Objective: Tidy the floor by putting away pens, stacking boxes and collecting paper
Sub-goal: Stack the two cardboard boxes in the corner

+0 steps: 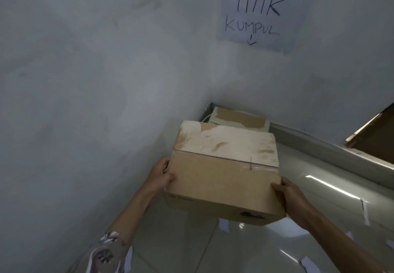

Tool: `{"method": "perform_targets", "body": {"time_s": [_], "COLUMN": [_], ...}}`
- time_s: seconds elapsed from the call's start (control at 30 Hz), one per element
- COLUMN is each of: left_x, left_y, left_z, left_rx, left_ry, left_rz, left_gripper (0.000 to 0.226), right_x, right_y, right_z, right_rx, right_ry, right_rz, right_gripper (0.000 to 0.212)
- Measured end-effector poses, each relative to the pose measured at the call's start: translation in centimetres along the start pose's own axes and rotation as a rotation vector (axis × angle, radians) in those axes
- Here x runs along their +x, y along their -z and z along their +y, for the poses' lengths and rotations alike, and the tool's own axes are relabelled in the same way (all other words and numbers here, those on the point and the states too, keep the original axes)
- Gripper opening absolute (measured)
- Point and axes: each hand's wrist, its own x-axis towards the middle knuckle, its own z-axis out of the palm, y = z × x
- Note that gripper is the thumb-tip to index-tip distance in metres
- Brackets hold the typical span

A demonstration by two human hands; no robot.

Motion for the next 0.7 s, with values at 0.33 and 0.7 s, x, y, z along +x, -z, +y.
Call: {"method": "perform_targets", "body": {"time_s": [0.33,0.7], "left_x": [15.1,27.7], "left_y": [-6.0,-9.8], "left_z": [6.4,7.7], "left_rx": [0.001,-0.037], "left_ry": [-0.015,-0.008], "left_rz": [-0.141,-0.099], "left_gripper": [0.06,0.066], "right_x": [11.9,24.9], "right_y": [3.6,3.4], "right_z": [-6.6,-8.9], "right_rx": [0.062,0.106], "right_ry": [0.028,0.093], "right_rz": [0.085,0.172], "right_gripper": [0.035,0.036]}}
